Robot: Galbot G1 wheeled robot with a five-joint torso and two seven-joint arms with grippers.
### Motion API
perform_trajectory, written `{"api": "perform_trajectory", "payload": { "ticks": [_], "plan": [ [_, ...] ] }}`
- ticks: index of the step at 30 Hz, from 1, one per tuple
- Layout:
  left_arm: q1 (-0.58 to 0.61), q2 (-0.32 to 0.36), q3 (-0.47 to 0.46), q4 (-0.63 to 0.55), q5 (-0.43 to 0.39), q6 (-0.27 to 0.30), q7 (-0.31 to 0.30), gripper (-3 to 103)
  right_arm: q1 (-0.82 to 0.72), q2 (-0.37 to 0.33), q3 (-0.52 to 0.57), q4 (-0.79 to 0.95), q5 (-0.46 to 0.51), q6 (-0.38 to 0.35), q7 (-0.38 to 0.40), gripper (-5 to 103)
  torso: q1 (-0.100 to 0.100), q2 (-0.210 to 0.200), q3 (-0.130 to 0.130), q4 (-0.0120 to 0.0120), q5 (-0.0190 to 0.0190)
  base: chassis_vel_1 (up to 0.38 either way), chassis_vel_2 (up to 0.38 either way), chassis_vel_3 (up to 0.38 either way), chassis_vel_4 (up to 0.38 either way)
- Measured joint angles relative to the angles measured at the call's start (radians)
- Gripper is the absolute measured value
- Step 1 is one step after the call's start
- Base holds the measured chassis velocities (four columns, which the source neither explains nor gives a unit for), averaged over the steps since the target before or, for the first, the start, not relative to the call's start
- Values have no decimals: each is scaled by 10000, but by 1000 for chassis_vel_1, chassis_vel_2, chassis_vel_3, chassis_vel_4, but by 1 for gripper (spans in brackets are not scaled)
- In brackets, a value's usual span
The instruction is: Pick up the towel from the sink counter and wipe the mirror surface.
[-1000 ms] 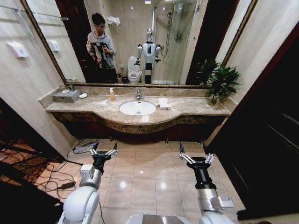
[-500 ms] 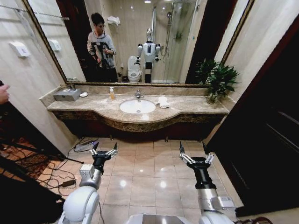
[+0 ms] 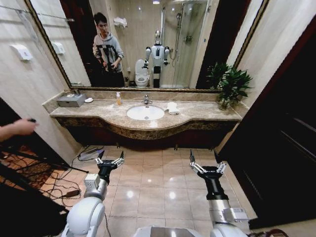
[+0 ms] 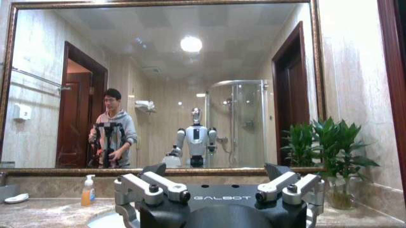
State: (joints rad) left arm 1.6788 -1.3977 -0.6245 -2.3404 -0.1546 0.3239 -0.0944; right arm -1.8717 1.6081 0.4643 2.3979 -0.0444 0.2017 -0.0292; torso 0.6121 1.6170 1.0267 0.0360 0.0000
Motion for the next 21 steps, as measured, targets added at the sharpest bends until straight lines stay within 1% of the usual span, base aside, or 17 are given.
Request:
{"api": "perform_trajectory", "payload": {
  "ticks": [21],
  "plan": [
    [0,0,0,0,0,0,0,100,0,0,0,0,0,0,0,100,1,1,0,0,0,0,0,0,0]
  ]
}}
